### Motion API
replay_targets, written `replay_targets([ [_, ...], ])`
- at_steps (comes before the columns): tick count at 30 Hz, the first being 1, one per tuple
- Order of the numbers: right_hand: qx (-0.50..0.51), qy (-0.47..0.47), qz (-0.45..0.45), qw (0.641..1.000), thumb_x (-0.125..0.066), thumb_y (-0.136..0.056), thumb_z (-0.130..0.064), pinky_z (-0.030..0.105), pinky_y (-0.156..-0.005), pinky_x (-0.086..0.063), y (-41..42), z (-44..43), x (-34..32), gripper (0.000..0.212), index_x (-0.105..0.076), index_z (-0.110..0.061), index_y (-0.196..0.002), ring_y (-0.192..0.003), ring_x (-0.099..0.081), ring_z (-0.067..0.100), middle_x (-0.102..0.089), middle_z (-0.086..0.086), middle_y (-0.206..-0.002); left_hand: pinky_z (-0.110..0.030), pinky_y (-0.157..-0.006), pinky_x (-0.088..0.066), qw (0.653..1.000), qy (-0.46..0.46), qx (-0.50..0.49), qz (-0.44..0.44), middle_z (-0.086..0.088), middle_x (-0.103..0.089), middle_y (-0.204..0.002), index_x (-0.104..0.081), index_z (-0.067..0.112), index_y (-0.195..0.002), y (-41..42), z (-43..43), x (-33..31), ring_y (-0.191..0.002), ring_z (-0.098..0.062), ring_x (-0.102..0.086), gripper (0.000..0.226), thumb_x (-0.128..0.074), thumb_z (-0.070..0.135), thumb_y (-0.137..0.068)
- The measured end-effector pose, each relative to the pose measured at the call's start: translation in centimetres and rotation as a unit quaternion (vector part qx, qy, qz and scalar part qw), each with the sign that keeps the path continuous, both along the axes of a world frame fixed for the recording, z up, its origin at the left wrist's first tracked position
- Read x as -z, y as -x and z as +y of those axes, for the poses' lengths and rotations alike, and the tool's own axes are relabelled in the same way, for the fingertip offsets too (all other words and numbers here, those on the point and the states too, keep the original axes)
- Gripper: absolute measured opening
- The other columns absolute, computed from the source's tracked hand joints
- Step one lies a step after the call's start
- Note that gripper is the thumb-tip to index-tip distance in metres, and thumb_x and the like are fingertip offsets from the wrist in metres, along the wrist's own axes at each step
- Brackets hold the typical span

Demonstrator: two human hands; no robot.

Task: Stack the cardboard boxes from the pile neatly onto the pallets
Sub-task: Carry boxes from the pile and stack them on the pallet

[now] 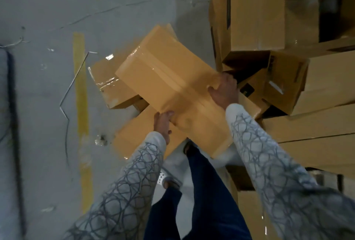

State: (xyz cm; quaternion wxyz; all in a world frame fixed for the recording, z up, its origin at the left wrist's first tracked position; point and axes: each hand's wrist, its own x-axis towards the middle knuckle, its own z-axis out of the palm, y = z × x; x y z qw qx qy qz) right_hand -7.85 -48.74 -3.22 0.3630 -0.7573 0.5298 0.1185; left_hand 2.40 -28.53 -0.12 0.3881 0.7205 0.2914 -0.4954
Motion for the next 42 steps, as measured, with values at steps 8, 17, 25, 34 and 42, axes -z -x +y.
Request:
replay_targets([
  [8,0.039,-0.06,0.033,0.997,-0.069,-0.087,-0.06,0.057,-0.123,-0.014,-0.4,-0.3,1.8,0.093,-0.026,-0.027,-0.161,-0.154,-0.017,0.033,-0.025,0.007,-0.167,-0.043,-0.108,-0.045,0.997,-0.011,-0.033,0.066,-0.006,-0.03,-0.161,-0.05,0.023,-0.145,-0.8,-1.9,-0.4,-0.145,-0.037,-0.031,0.059,-0.075,0.03,-0.091],
  [17,0.288,-0.119,-0.091,0.946,-0.076,-0.075,-0.072,0.044,-0.118,-0.036,6.9,9.7,-6.2,0.1,-0.041,-0.021,-0.153,-0.143,-0.041,0.028,-0.038,0.002,-0.158,-0.055,-0.112,-0.028,0.969,-0.053,0.113,-0.214,-0.002,-0.029,-0.157,-0.037,0.038,-0.152,0.5,1.3,-7.7,-0.141,-0.037,-0.024,0.097,-0.077,0.044,-0.064],
  [25,0.54,-0.265,-0.343,0.722,-0.082,-0.069,-0.07,0.054,-0.112,-0.037,10.7,24.5,-14.7,0.094,-0.041,-0.032,-0.144,-0.134,-0.047,0.028,-0.053,0.0,-0.145,-0.054,-0.107,-0.024,0.789,-0.021,0.391,-0.473,-0.008,-0.037,-0.149,-0.037,0.021,-0.151,2.8,6.4,-19.2,-0.136,-0.038,-0.03,0.087,-0.066,0.059,-0.078],
  [34,0.683,-0.328,-0.407,0.51,-0.056,-0.077,-0.087,0.064,-0.108,-0.042,17.5,44.5,-20.3,0.099,-0.046,-0.022,-0.152,-0.126,-0.054,0.039,-0.055,0.015,-0.145,-0.062,-0.118,-0.016,0.483,0.111,0.645,-0.581,-0.016,-0.037,-0.154,-0.038,0.015,-0.151,15.4,16.6,-27.4,-0.144,-0.042,-0.026,0.077,-0.064,0.043,-0.084],
  [42,0.816,-0.253,-0.431,0.29,-0.04,-0.087,-0.086,0.062,-0.118,-0.026,25.3,57.7,-21.2,0.096,-0.047,-0.016,-0.153,-0.141,-0.043,0.043,-0.046,0.019,-0.155,-0.06,-0.118,-0.019,0.264,0.216,0.775,-0.531,-0.013,-0.033,-0.156,-0.034,0.018,-0.154,30.4,27.1,-26.3,-0.145,-0.039,-0.025,0.077,-0.059,0.038,-0.083],
])
